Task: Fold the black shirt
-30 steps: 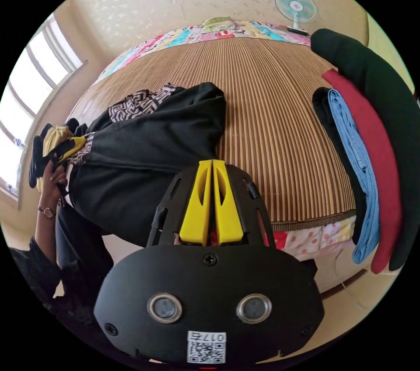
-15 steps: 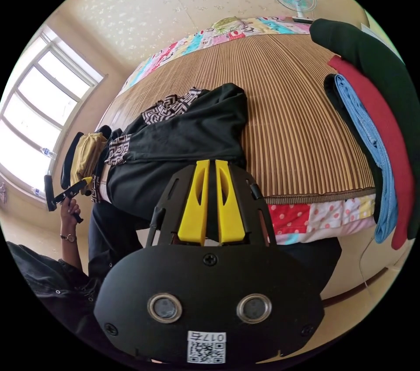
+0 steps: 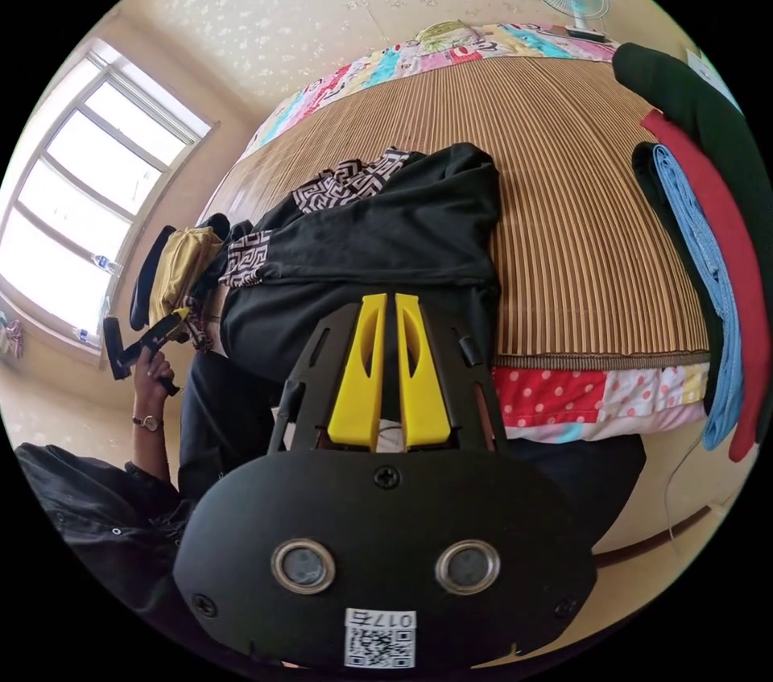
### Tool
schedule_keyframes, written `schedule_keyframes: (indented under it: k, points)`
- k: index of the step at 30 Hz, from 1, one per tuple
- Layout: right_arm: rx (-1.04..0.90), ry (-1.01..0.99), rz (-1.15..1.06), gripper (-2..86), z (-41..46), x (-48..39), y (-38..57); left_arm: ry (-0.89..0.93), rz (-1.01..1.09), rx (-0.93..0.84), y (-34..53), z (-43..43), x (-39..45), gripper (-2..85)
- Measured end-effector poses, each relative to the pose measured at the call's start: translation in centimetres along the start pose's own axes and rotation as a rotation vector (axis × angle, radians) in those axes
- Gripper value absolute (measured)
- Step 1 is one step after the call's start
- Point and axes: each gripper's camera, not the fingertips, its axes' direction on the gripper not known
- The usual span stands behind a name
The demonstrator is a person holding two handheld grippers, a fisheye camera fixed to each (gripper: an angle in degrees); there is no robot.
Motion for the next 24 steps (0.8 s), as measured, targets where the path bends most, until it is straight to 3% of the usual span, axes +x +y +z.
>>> schedule_keyframes:
  k: [7,10,14,16,19,24]
  points:
    - [-0.059,-0.102,0.034,1.1,2.0,0.9,0.0,-0.018,0.216,0.211,-5.3,-13.3,3.4,-0.5]
    - [-0.083,-0.130,0.021,0.8,2.9,0.3,-0.1,-0.164,0.387,0.195,-5.7,-17.0,3.3,-0.4]
    - [-0.125,-0.147,-0.011,0.8,3.9,-0.1,-0.2,-0.486,0.528,0.058,-3.5,-17.5,0.0,0.1]
    - [-0.134,-0.134,-0.011,0.8,4.2,0.0,-0.2,-0.547,0.454,-0.014,-2.0,-16.8,-3.6,0.3]
    - [-0.148,-0.168,0.013,0.7,4.9,0.7,-0.1,-0.474,0.273,-0.128,2.1,-17.0,-9.8,0.6]
    - [-0.160,-0.177,0.029,0.7,5.1,1.8,-0.4,-0.202,-0.175,0.141,12.9,-23.2,-18.6,1.7]
